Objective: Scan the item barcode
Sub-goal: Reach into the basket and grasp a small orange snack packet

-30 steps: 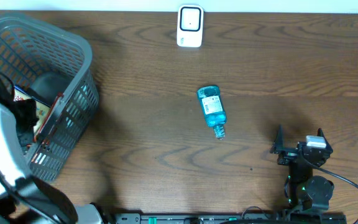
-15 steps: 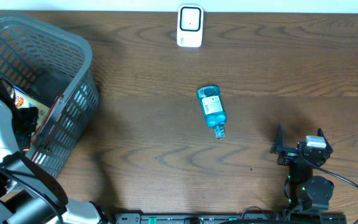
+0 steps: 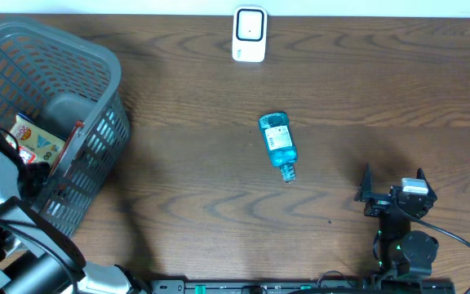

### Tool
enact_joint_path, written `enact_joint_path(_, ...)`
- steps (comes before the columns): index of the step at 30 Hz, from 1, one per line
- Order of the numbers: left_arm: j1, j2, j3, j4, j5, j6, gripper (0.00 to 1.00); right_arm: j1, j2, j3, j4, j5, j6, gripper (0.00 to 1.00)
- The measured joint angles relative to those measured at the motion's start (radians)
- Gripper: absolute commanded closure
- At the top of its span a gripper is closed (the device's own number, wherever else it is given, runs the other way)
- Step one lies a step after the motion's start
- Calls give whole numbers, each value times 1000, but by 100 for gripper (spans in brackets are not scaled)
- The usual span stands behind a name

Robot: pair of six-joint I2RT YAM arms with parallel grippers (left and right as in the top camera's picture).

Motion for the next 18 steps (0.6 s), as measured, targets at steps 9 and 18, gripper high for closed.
enact_joint_path(9,-1,-20,-122,165,1,11,39,0,0,0,0,0,0,1)
enact_joint_path(18,-1,-40,-143,153,-3,18,67,0,0,0,0,0,0,1)
